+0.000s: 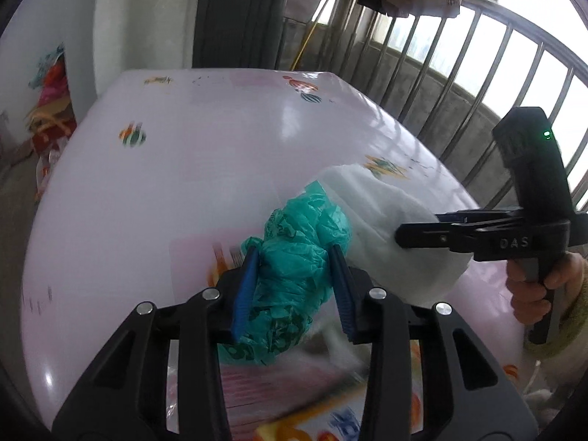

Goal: Collect trash
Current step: 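Grasp the teal plastic bag with the left tool while the right tool grasps the white tissue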

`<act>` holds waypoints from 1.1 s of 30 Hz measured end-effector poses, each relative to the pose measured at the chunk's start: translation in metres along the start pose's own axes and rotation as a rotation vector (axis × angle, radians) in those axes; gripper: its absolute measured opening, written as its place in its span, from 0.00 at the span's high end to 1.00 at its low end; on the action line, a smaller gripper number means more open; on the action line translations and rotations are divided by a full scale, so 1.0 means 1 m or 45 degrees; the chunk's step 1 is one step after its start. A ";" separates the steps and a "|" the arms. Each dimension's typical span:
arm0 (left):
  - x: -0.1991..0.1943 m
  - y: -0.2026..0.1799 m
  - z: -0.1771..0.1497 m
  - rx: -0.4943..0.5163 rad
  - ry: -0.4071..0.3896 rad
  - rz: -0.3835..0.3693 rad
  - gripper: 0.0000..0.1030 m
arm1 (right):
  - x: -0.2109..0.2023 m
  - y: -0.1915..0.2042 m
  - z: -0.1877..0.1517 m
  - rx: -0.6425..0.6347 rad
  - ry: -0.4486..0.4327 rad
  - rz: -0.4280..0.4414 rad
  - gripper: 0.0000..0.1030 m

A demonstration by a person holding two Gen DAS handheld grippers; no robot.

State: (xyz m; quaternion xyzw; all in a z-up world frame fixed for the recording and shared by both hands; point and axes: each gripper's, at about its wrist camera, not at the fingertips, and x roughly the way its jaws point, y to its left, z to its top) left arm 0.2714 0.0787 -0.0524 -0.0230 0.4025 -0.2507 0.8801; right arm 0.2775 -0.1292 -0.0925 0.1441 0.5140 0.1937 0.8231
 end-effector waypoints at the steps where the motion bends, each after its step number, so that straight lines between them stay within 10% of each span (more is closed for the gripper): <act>1: -0.003 -0.001 -0.005 -0.017 -0.006 -0.006 0.65 | -0.002 0.002 -0.007 0.003 0.008 0.010 0.59; 16: -0.058 -0.051 -0.090 -0.245 -0.015 -0.119 0.64 | -0.058 0.011 -0.113 0.145 0.037 0.008 0.61; 33: -0.042 -0.056 -0.079 -0.206 0.138 -0.043 0.55 | -0.068 -0.002 -0.089 0.211 -0.110 -0.055 0.55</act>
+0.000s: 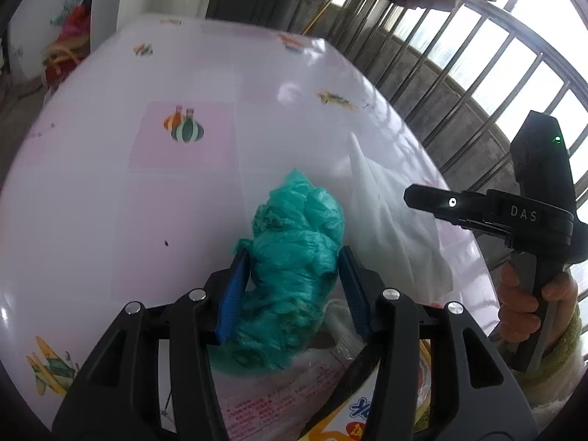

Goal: Collect trash
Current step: 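Grasp the teal plastic bag with the left tool while the right tool grasps the white tissue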

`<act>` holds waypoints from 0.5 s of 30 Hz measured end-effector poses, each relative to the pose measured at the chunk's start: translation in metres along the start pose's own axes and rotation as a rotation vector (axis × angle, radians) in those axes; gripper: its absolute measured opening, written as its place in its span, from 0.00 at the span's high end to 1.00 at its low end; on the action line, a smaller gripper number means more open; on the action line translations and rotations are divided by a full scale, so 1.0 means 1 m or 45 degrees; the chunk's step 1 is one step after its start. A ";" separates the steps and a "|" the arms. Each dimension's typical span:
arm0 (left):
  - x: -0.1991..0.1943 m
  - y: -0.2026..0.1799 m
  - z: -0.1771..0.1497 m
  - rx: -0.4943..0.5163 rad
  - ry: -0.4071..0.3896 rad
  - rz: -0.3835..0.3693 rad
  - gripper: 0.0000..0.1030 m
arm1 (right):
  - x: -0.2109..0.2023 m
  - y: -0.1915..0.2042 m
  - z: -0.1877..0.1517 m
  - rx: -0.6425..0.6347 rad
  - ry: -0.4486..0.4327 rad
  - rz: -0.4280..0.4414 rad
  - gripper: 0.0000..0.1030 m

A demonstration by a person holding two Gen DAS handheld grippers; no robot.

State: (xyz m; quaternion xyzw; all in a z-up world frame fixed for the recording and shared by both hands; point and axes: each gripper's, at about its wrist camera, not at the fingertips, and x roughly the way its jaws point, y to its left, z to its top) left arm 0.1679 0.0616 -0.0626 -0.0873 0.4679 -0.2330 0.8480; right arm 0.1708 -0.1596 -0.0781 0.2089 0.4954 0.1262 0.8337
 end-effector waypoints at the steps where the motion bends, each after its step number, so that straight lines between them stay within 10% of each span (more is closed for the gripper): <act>1: 0.000 0.001 0.000 -0.011 -0.001 -0.005 0.55 | 0.002 0.003 0.000 -0.007 0.004 -0.005 0.61; 7: -0.004 0.005 0.000 -0.008 -0.027 -0.011 0.58 | -0.005 0.014 0.002 -0.043 -0.032 -0.031 0.94; 15: -0.029 0.006 0.006 0.030 -0.153 -0.117 0.60 | -0.049 0.039 0.005 -0.041 -0.217 -0.004 0.96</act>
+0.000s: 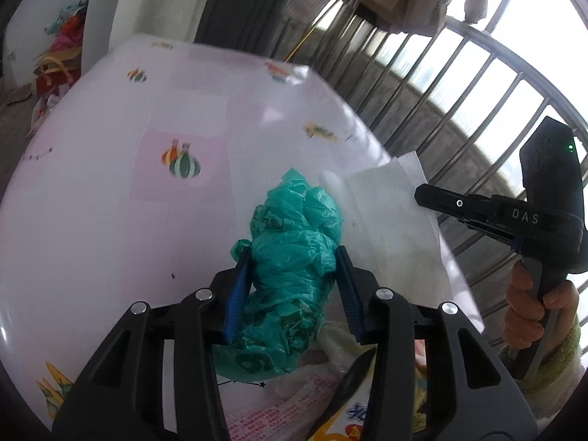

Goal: Collect trash
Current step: 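Grasp the teal plastic bag with the left tool while the right tool grasps the white tissue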

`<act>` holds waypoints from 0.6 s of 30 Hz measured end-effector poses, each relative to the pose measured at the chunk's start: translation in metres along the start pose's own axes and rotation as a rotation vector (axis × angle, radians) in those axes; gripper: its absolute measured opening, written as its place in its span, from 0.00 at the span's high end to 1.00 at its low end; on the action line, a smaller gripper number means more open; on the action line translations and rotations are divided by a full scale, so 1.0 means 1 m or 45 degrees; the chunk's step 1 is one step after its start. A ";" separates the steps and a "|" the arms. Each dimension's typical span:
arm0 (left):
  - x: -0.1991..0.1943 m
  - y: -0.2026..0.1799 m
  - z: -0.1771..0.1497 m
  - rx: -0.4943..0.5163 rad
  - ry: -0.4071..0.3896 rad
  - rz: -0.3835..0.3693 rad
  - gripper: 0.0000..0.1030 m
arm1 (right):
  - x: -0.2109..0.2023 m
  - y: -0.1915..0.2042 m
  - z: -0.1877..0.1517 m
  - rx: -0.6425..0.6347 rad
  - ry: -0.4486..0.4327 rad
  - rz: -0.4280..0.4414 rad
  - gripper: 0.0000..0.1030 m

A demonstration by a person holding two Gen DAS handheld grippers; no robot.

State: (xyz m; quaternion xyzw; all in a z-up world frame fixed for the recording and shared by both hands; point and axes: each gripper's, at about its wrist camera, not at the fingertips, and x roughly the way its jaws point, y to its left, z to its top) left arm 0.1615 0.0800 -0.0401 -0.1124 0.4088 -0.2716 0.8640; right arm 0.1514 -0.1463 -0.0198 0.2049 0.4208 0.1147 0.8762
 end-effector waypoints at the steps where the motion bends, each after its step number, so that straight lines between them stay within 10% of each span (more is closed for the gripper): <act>1: -0.003 -0.001 0.001 0.008 -0.016 -0.009 0.60 | -0.004 0.001 0.001 0.008 -0.013 0.004 0.96; 18: -0.048 -0.044 0.031 0.106 -0.150 -0.100 0.60 | -0.105 -0.003 0.010 0.077 -0.363 0.110 0.97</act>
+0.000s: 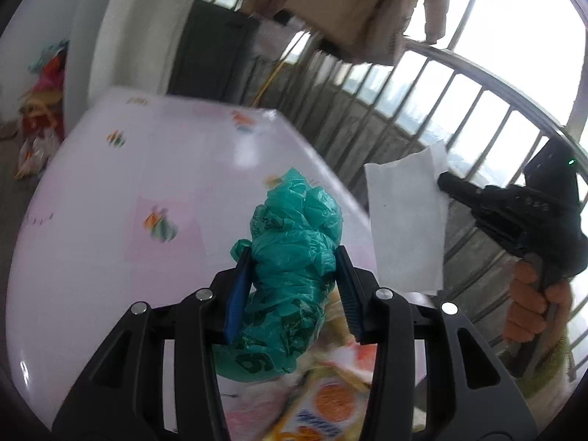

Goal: Collect trash
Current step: 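Grasp the teal plastic bag with the left tool while the right tool grasps the white tissue, then carry teal bag and tissue over the wastebasket and open both tools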

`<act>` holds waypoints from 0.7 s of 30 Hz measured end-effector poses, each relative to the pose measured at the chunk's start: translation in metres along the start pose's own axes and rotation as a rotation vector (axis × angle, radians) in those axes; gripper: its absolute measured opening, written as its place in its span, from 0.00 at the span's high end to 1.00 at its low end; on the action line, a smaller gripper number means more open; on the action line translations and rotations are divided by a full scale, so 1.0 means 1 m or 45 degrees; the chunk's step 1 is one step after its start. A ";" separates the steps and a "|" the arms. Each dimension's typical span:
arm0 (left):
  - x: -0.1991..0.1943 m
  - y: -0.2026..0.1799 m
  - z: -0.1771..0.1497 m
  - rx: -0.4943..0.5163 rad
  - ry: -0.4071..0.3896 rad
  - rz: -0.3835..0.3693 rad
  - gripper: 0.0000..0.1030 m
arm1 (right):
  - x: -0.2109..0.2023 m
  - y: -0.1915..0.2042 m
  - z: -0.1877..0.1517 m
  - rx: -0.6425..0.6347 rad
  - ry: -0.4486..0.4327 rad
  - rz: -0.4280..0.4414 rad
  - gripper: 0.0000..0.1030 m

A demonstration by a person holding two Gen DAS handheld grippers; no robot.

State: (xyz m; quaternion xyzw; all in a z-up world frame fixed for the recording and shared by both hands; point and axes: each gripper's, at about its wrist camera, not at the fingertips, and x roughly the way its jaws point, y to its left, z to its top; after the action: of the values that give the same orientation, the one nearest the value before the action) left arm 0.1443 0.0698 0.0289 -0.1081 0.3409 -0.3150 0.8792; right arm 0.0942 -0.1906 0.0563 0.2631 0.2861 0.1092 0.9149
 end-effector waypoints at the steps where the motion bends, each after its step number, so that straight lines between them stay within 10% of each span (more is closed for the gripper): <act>1: -0.002 -0.009 0.004 0.010 -0.009 -0.029 0.60 | -0.011 -0.004 0.003 0.001 -0.027 0.001 0.97; 10: 0.018 -0.112 0.023 0.146 0.044 -0.206 0.60 | -0.123 -0.071 0.022 0.071 -0.255 -0.102 0.97; 21: 0.159 -0.268 0.002 0.343 0.470 -0.473 0.60 | -0.218 -0.209 -0.020 0.351 -0.412 -0.404 0.97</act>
State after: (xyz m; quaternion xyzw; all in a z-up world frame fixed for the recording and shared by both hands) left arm 0.1075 -0.2386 0.0540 0.0083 0.4245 -0.5274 0.7359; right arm -0.0846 -0.4340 0.0300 0.3510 0.1861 -0.1191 0.9099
